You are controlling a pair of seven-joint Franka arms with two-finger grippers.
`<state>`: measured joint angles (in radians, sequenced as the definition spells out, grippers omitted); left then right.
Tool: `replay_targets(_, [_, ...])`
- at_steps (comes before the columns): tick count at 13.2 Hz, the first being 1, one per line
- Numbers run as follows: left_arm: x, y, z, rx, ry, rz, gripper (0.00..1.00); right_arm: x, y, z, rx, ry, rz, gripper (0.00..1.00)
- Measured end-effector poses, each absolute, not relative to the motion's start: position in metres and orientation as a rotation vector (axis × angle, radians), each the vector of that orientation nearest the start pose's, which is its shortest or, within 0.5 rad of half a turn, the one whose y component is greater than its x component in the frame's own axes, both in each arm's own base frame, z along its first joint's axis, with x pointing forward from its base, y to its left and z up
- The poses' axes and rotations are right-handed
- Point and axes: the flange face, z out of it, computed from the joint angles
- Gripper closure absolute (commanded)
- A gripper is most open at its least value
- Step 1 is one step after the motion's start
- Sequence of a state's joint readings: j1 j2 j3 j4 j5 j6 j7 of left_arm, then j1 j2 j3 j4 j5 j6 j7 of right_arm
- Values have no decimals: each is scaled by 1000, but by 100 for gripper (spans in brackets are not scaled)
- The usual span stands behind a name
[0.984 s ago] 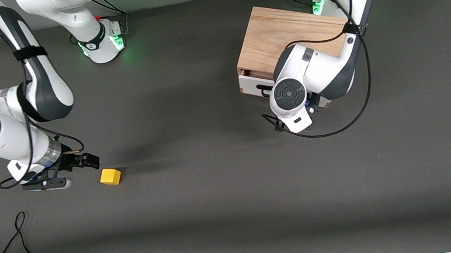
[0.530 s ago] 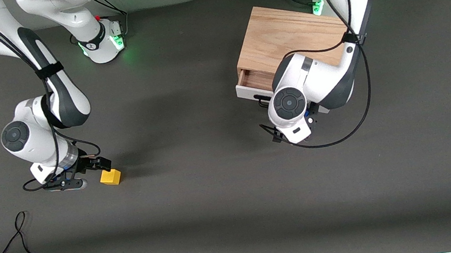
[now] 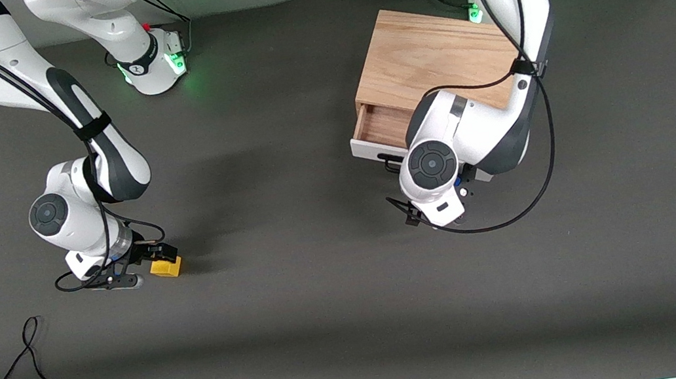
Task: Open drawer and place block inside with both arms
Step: 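Pull the drawer open with the left gripper while the right gripper grasps the cube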
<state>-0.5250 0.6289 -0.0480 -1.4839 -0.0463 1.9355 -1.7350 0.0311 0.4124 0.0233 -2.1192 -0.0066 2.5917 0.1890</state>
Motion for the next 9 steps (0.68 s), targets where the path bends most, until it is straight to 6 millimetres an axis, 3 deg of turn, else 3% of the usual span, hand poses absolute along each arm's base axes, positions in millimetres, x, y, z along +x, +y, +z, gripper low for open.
replay_targets(4, [603, -373, 298, -2530, -1726, 153, 0, 582, 32, 197, -3119, 206, -96, 14])
replay_targets(6, [608, -375, 299, -2556, -1739, 123, 0, 583, 32, 192, -3118, 207, -103, 28])
replay_targets(9, [614, -377, 301, -2591, -1751, 78, 0, 583, 32, 192, -3116, 207, -116, 64])
